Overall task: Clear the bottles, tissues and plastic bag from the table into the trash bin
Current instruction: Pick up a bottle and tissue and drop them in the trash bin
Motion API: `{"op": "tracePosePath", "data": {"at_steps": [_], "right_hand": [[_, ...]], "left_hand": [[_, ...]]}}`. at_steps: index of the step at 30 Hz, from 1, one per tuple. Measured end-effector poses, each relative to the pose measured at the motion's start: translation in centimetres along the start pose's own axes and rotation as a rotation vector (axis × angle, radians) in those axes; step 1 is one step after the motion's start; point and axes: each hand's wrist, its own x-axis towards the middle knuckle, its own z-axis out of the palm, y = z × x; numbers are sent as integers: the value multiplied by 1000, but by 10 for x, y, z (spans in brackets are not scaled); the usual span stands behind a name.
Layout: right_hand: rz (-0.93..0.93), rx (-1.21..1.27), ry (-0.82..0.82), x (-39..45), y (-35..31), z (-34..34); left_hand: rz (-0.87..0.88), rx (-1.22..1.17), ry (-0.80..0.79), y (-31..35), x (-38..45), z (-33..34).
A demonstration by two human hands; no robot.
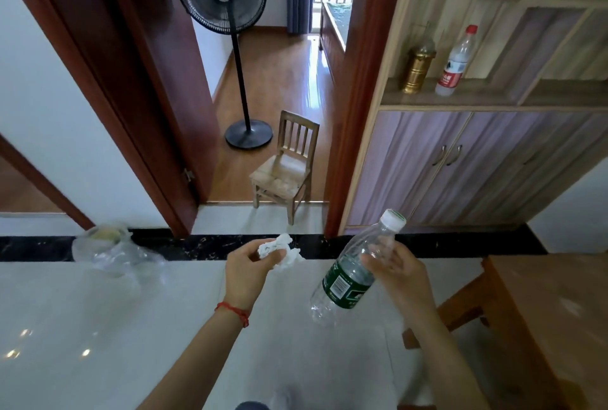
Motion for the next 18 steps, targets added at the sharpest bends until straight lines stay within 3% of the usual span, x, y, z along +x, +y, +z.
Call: {"op": "tracePosePath", "data": {"at_steps": [10,18], "right_hand": [[62,69,143,135,2,-4],[19,33,160,247,-10,-39]], "left_hand": [[-14,60,-117,23,139,65],[27,135,-158,39,237,151]]}}
